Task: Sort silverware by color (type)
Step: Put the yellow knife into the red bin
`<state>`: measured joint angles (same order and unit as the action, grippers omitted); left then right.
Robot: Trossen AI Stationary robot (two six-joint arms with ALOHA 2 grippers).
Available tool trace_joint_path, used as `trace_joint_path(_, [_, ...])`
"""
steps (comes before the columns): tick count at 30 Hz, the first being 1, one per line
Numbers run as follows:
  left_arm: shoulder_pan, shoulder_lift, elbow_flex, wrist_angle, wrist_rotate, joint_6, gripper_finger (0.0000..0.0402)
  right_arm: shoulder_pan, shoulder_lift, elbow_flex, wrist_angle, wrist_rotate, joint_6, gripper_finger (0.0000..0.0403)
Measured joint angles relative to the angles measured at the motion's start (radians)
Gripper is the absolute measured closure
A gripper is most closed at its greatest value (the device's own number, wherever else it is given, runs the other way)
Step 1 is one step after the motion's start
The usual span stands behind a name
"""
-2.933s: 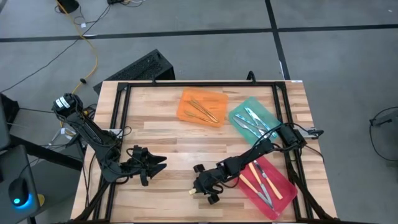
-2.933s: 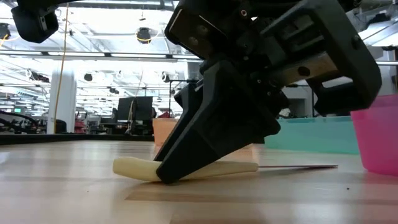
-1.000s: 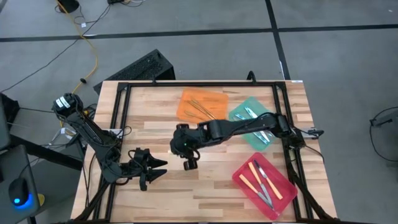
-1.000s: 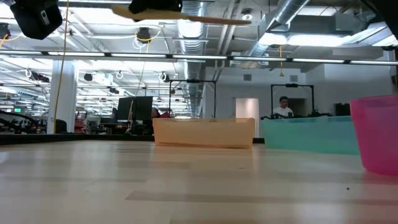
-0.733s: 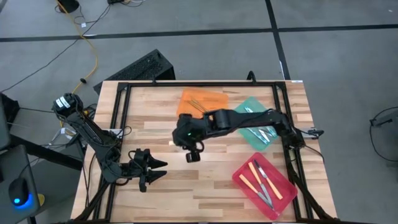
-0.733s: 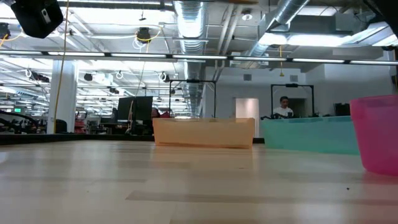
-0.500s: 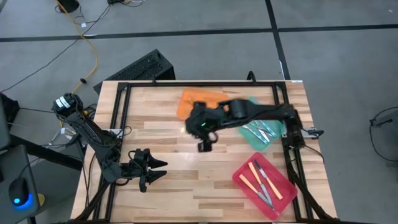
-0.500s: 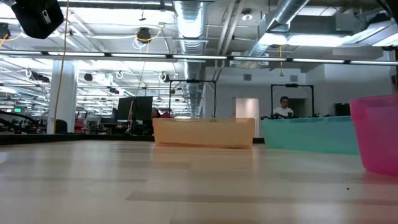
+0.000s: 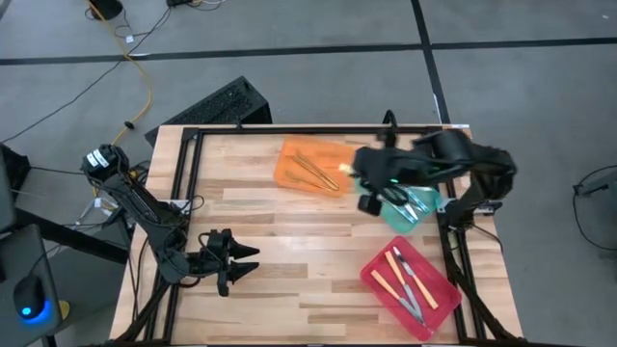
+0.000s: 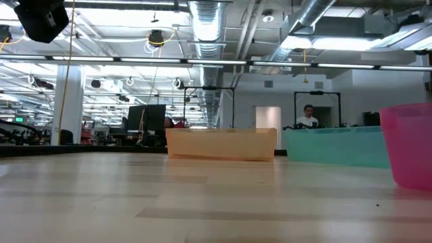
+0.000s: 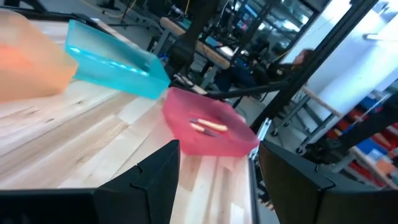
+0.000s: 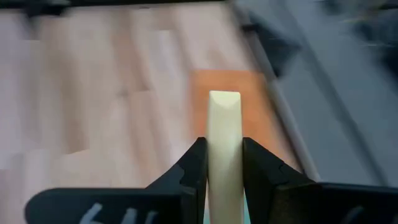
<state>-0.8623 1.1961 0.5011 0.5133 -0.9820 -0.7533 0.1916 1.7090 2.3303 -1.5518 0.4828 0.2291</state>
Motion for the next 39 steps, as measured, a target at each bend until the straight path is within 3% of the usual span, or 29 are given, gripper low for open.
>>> trace_joint_path(7, [0.000, 0.000, 0.000, 0.022, -0.027, 0.002, 0.0200, 0.111, -0.126, -0.115, -0.020, 0.187, 0.290, 0.0315])
trace_joint_path(13, [0.000, 0.000, 0.000, 0.032, -0.035, 0.000, 0.0200, 0.238, -0.253, -0.373, -0.007, 0.276, 0.604, 0.0315])
trace_joint_path(23, [0.000, 0.000, 0.000, 0.031, -0.042, -0.009, 0.0200, 0.461, -0.316, -0.772, -0.018, 0.277, 1.184, 0.0315])
trace_joint_path(32, [0.000, 0.000, 0.000, 0.028, -0.053, -0.009, 0.0200, 0.670, -0.314, -0.952, -0.019, 0.257, 1.725, 0.0315])
trace_joint_path(39, [0.000, 0.000, 0.000, 0.022, -0.068, -0.012, 0.0200, 0.749, -0.265, -1.002, 0.001, 0.213, 1.896, 0.0315])
